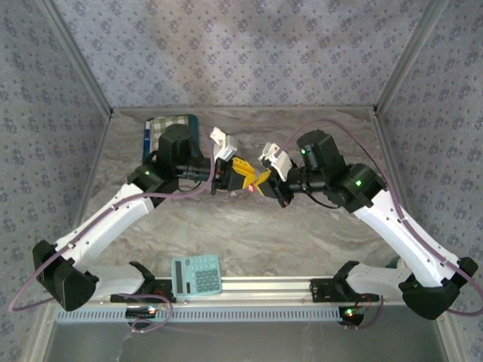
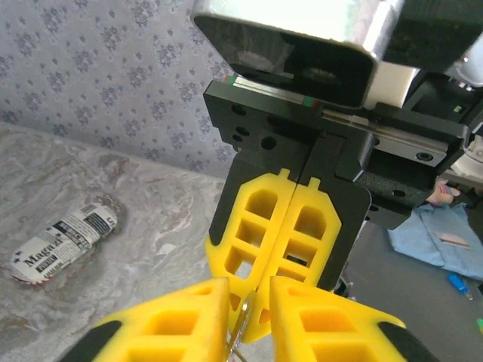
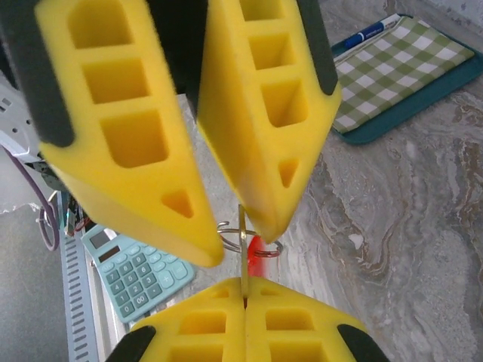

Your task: Remove the keys from the keyring

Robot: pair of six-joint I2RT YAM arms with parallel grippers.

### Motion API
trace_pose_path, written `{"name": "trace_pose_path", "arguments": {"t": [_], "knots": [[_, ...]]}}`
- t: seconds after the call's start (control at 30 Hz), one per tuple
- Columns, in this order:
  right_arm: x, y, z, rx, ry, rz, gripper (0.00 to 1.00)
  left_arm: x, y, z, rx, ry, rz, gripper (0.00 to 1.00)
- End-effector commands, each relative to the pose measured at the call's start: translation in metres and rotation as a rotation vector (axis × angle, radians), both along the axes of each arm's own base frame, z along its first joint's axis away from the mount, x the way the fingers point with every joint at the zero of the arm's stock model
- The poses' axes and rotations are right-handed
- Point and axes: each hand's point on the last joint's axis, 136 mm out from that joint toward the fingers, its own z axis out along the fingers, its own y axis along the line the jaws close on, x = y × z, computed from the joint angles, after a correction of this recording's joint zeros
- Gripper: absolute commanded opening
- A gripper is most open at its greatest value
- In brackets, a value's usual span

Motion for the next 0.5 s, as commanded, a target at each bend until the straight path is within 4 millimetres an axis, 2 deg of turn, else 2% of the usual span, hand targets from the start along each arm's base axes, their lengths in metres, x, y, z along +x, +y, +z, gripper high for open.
{"name": "trace_pose_path", "arguments": {"t": [0.0,0.2,0.4,0.47], "knots": [[-0.0030,0.0026,-0.0010,-0.002,-0.005,0.024,0.00,-0.0149,-0.0033,0.0057,0.005,-0.011,-0.075,0.18],[-0.0020,-0.0003,0.0038,0.008,-0.021,0.006,0.00,-0.0187,-0.0046,0.0002,0.027,-0.008,-0.090,0.00],[0.0029,-0.0025,0.0055,0.018,-0.028,-0.020,0.00,-0.0187,-0.0035,0.0027,0.017,-0.023,-0.080,0.00],[0.0029,-0.0024,0.0062,0.031,-0.019,-0.017,0.00,-0.0128,-0.0036,0.0025,0.022,-0.029,-0.043,0.00]]}}
